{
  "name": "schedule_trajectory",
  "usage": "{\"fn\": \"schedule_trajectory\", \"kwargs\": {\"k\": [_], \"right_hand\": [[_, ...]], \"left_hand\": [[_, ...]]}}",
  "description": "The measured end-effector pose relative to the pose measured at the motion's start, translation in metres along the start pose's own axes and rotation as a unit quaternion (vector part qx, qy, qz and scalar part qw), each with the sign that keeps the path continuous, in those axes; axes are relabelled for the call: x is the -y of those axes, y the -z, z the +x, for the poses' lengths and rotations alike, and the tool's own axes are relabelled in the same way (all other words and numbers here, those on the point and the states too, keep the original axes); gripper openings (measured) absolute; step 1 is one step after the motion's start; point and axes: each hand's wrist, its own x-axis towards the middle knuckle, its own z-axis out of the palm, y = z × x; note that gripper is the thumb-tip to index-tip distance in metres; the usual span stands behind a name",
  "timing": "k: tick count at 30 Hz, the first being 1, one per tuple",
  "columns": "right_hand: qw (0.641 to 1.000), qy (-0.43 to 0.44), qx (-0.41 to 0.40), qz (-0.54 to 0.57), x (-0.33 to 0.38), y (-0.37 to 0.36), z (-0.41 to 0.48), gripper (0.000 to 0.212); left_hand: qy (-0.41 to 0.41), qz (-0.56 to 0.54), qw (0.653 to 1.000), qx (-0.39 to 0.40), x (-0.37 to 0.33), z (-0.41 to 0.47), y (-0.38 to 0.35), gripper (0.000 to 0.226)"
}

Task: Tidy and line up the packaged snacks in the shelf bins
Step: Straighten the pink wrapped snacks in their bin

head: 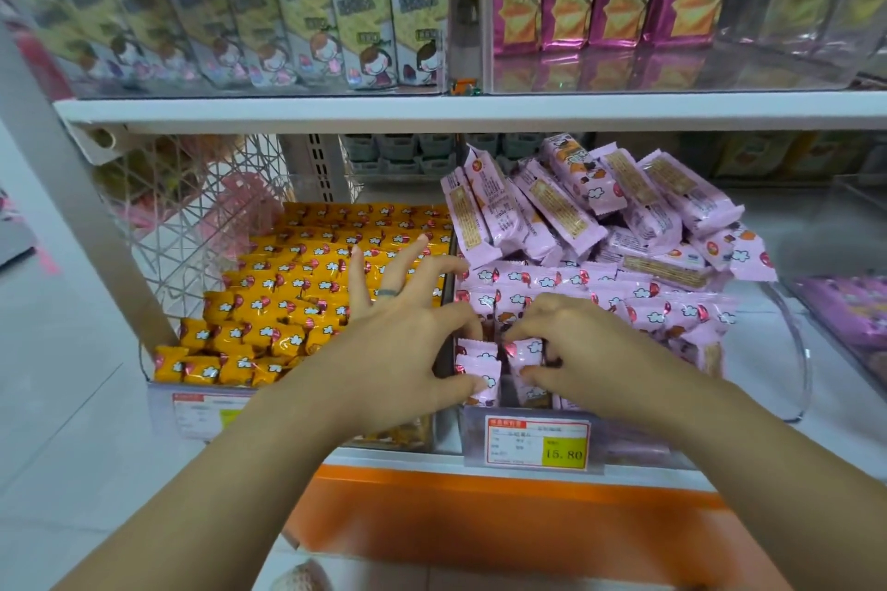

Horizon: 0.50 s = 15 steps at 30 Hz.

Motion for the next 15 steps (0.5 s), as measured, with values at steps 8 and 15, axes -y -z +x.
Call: {"fn": "schedule_trajectory", "kwargs": {"k": [8,15], "right_hand": [[0.95,-0.04,-0.268,0.153,0.002,0.042,-0.017,0.032],[0.961,-0.027,-0.178,0.207,0.013,0.013,0.004,0.036]], "left_hand": [[-0.009,-0.014,1.0,-0.001,0.001,0.001,-0.001,0.029],[-0.033,-0.037,0.998,-0.026,0.002,0.002,-0.007,0.046]]}}
